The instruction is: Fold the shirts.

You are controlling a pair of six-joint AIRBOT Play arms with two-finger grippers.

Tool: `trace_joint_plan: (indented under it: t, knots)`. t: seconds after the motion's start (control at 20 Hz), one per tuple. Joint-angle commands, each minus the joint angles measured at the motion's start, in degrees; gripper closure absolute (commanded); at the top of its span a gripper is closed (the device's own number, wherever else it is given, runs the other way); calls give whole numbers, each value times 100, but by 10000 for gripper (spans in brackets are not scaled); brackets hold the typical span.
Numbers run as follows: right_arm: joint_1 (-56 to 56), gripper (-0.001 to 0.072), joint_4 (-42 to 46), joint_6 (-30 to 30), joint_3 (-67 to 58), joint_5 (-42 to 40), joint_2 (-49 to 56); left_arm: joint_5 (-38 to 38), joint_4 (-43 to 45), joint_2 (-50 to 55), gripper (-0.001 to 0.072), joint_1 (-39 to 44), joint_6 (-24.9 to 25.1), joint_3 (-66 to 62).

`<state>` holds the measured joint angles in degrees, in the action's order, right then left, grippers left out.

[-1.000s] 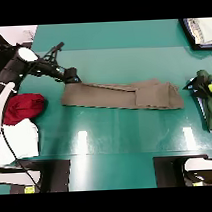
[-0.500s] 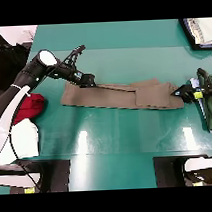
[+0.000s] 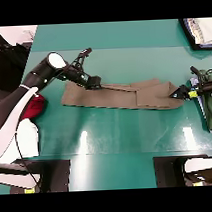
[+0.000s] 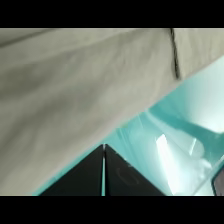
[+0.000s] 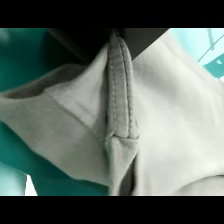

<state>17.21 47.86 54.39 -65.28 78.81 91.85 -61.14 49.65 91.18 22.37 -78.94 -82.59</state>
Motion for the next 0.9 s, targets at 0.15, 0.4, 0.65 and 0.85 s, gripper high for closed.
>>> trace_joint_plan:
  t: [0.15,0.4,0.65,0.85]
  knots:
    - [-376,690,-885,348,-13,308,-1360,264,2,1482,683,625,-111,-1449]
    - [-1248,691,-1056,1196,-785,479,-1873,-13,4,2645,682,1014,-278,-2562]
    - [-2107,691,-1010,1810,-2035,535,-1845,116,229,2752,682,1008,-422,-2599]
    - [-2583,691,-599,2175,-2889,715,-1473,4,417,2743,682,968,-420,-2599]
